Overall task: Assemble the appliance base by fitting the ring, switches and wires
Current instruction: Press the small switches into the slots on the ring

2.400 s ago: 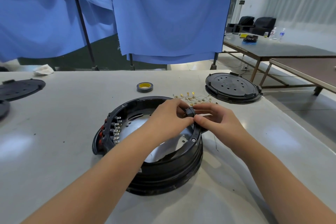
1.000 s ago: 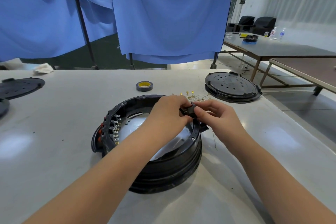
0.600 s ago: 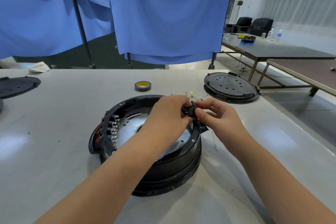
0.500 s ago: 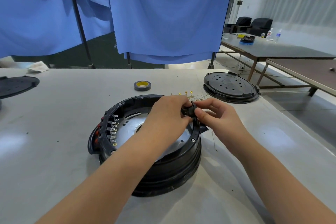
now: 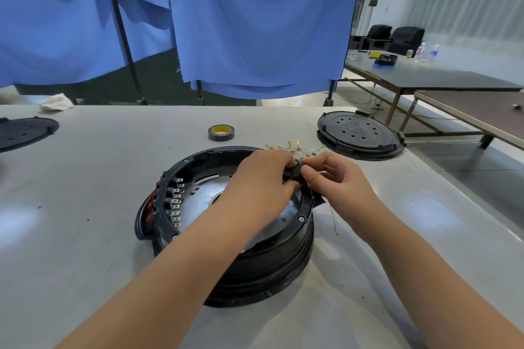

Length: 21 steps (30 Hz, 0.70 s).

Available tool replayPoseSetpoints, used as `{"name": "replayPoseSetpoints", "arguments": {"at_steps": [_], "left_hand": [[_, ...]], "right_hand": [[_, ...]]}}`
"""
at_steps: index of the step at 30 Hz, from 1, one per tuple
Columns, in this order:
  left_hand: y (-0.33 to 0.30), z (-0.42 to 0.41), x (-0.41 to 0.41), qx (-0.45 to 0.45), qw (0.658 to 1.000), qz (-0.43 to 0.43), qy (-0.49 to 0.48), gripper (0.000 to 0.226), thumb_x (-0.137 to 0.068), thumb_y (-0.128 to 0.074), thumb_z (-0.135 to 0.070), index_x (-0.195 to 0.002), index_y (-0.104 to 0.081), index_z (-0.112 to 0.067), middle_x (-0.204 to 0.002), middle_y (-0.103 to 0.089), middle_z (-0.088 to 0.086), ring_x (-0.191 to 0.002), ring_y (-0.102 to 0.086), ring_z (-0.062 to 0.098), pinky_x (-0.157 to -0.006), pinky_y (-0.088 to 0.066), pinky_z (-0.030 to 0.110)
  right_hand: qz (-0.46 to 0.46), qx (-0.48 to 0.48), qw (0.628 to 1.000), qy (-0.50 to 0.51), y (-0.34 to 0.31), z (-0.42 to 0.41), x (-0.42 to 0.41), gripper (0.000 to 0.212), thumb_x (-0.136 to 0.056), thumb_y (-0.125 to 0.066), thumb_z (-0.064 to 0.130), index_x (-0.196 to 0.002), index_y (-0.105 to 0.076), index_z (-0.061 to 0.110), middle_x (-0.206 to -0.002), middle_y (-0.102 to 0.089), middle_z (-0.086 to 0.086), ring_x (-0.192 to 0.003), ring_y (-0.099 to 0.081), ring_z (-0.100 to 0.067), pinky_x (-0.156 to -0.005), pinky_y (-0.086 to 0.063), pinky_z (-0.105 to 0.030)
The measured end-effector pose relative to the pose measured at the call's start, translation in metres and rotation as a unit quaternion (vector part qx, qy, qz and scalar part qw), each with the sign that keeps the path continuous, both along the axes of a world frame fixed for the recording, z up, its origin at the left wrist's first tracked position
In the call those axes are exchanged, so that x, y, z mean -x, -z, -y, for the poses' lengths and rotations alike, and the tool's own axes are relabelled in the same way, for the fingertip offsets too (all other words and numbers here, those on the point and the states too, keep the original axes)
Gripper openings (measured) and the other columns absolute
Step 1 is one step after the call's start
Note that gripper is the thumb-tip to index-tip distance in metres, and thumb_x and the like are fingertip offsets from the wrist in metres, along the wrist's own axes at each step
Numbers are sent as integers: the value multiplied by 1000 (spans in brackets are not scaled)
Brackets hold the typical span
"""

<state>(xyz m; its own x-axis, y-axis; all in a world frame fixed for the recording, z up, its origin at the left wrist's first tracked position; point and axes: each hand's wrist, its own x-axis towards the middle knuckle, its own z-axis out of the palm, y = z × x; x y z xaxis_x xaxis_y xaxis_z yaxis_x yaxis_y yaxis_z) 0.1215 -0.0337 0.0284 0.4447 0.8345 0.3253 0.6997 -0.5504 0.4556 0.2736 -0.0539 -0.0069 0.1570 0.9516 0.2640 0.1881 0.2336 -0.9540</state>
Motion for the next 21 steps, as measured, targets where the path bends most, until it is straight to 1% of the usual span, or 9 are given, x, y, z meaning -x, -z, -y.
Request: {"name": "replayPoseSetpoints", "arguments": {"at_steps": [3,5,7,10,13,15,17,19,21], "left_hand": [[1,-1,1,5,1000,-12,5,27,-88,-64,-24,-114,-66,-17,-106,-69,2,-98,-60,19,-90,-48,36],[2,-3,0,12,1000,-20,12,28,-90,-62,-25,-116,-66,-19,-108,-69,2,-100,-60,19,-91,-48,37],[2,-4,0,18,999,-28,18,27,-91,-60,-25,-116,-67,-20,-109,-68,2,-102,-60,20,-91,-47,38],[3,-7,-1,26,999,-41,16,26,-92,-59,-26,-116,-67,-21,-110,-68,3,-102,-59,22,-91,-47,38],[4,-7,0,30,999,-37,18,25,-92,-58,-26,-115,-67,-21,-108,-69,2,-101,-60,21,-90,-47,36],[4,-6,0,25,999,-30,25,26,-93,-56,-25,-117,-67,-21,-109,-69,1,-102,-59,21,-90,-47,35],[3,-5,1,28,999,-23,29,28,-94,-54,-24,-118,-67,-21,-111,-68,0,-105,-59,20,-91,-47,35],[3,-5,2,37,999,-17,31,28,-94,-54,-25,-119,-67,-22,-111,-69,0,-104,-59,20,-91,-47,35],[3,-5,3,44,998,-13,30,27,-94,-54,-25,-118,-67,-21,-108,-70,1,-100,-60,20,-88,-48,34]], "right_hand": [[26,3,1000,11,1,-2,1,14,-91,-63,14,-81,-67,23,-79,-71,3,-70,-66,-3,-58,-53,-22],[34,6,999,17,1,-2,1,15,-91,-62,17,-79,-66,25,-76,-70,4,-68,-66,-2,-55,-51,-20],[35,13,999,19,2,-3,0,11,-91,-62,21,-81,-65,24,-78,-69,1,-70,-67,-8,-58,-54,-26],[42,26,999,16,3,-3,1,11,-92,-61,28,-84,-64,20,-78,-68,-2,-71,-66,-14,-67,-58,-38],[49,25,998,25,3,-4,2,13,-92,-61,28,-83,-65,19,-76,-68,-1,-70,-66,-14,-69,-57,-41],[43,27,998,29,3,-5,2,13,-92,-61,28,-84,-66,20,-78,-68,-3,-71,-65,-15,-68,-57,-40],[35,31,998,29,4,-5,1,11,-92,-61,29,-89,-68,21,-84,-70,-4,-75,-65,-15,-67,-57,-36],[32,30,999,23,4,-4,0,11,-92,-60,30,-98,-69,26,-90,-71,1,-80,-67,-12,-64,-55,-29],[34,25,999,10,4,-2,1,16,-94,-58,29,-104,-70,32,-93,-72,7,-83,-68,-6,-61,-53,-22]]}}
